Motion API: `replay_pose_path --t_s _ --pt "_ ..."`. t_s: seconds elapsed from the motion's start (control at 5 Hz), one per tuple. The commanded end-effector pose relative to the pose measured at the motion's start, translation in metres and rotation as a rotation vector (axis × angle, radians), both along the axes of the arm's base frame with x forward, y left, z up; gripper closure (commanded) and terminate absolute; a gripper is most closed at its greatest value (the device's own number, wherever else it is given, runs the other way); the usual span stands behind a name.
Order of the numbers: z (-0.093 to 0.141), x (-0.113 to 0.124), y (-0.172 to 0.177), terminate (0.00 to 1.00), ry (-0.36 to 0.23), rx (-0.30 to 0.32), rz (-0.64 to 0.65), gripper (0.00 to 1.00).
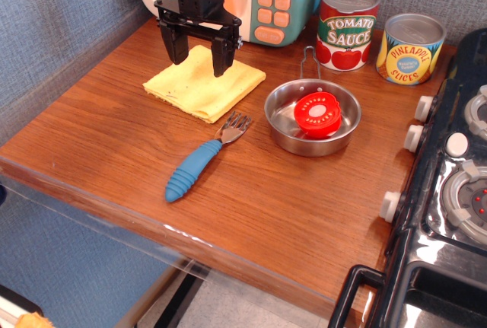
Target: Place the yellow towel to the left of the blue fork
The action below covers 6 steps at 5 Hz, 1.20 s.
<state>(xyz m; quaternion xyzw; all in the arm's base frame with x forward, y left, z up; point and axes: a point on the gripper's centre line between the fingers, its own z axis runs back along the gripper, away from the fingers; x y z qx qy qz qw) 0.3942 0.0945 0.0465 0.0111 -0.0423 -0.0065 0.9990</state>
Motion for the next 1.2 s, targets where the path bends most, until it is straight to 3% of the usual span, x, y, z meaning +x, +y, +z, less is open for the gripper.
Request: replay_pose_path --t_s 0.0,0.4,1.0 --pt "-0.010 0.015 0.011 0.00 -0.033 0.019 0.027 0.00" --pt "-0.037 0.000 0.012 0.00 0.057 0.066 -0.004 0.00" --pt "-0.008 -0.085 0.034 0.00 0.041 0.162 0.047 0.00"
